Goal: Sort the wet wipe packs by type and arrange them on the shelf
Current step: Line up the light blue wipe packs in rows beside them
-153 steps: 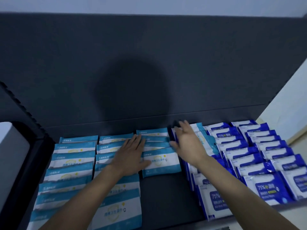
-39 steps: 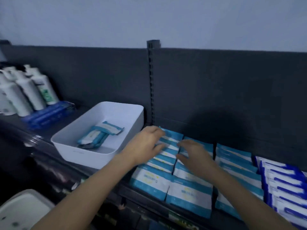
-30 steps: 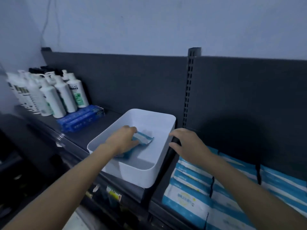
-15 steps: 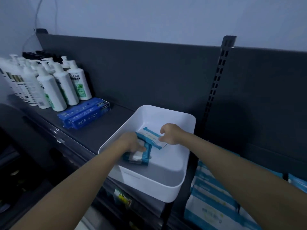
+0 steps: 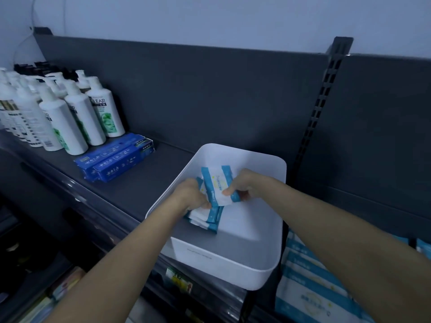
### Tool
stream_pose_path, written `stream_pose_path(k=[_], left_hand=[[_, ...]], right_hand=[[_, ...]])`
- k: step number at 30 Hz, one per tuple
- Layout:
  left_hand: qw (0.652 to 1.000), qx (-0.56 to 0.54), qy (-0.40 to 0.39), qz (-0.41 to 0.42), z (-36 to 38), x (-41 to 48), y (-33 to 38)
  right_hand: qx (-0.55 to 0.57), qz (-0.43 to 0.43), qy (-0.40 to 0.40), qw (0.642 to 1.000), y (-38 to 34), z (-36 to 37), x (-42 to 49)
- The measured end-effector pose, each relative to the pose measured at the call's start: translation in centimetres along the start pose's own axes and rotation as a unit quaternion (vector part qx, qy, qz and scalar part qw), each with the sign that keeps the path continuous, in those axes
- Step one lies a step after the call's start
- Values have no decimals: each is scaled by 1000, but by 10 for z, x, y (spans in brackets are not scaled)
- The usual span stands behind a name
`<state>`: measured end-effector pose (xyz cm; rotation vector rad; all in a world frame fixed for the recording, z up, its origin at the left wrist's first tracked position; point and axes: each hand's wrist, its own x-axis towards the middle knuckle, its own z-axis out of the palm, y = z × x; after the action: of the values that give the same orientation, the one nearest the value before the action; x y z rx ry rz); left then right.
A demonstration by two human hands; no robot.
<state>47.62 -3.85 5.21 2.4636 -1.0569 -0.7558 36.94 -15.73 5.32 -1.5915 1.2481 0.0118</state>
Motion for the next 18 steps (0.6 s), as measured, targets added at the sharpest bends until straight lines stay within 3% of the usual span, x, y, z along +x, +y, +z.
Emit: stream_pose_path(k=[5,10,18], left_hand=[[989,-118,85,36,-13,-17,18],[944,-267,142,131,-24,-56,57],[915,-311,113,231,10,-126,128]], right_hand=[[157,-101,78,979,-12,-26,-19],[276,-168,107,940,-2,-72,-69],[507,-217,110,827,69,-137,-174]])
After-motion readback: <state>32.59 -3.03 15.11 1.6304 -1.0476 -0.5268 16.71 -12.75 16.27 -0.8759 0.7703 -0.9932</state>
